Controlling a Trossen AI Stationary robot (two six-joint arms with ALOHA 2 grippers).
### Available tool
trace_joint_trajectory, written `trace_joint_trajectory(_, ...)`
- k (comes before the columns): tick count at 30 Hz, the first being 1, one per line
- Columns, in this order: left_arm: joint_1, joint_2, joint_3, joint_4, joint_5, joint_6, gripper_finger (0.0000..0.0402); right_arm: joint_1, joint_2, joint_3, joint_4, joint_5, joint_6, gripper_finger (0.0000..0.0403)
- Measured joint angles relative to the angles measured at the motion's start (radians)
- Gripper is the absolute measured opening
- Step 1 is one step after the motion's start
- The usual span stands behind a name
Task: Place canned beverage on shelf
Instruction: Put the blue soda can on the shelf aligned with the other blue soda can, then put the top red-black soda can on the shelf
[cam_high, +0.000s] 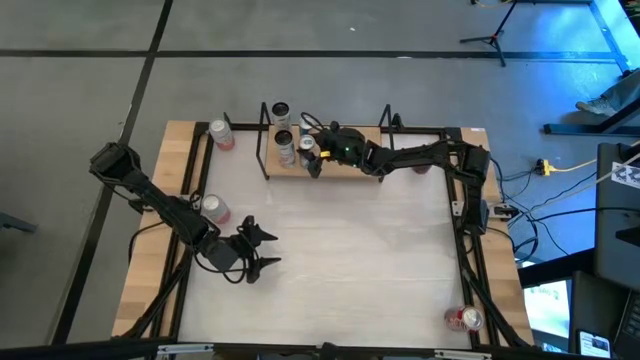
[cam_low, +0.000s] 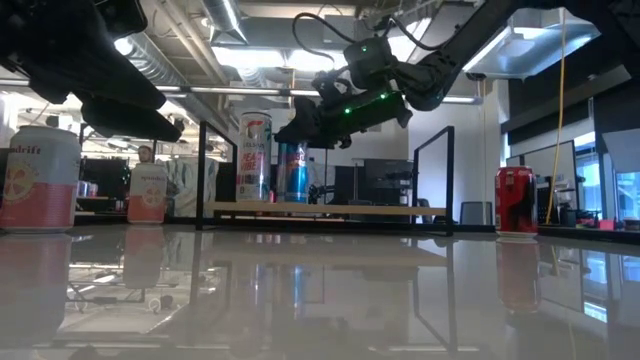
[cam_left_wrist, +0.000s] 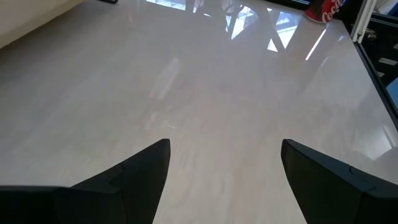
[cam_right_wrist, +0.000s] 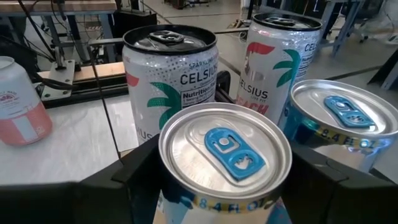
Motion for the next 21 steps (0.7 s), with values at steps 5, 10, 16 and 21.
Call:
trace_joint_trajectory(5, 0.000, 0.000, 0.000, 0.000, 0.020, -0.008, 0.0297, 0.000, 0.004, -0.003, -0.012, -0.010, 0.022, 0.0287)
trace_joint_trajectory(10, 0.000, 0.000, 0.000, 0.000, 0.021, -0.008, 0.0297, 0.000, 0.005, -0.003, -0.007, -0.020, 0.017, 0.0336)
trace_joint_trajectory(16, 0.000, 0.000, 0.000, 0.000, 0.021, -0.009, 0.0297, 0.000, -0.020, -0.003, -0.020, 0.011, -0.010, 0.0366)
trace_joint_trajectory(21, 0.000, 0.000, 0.000, 0.000, 0.021, -0.008, 0.0297, 0.000, -0.098, -0.003, -0.055, 0.007, -0.035, 0.0365)
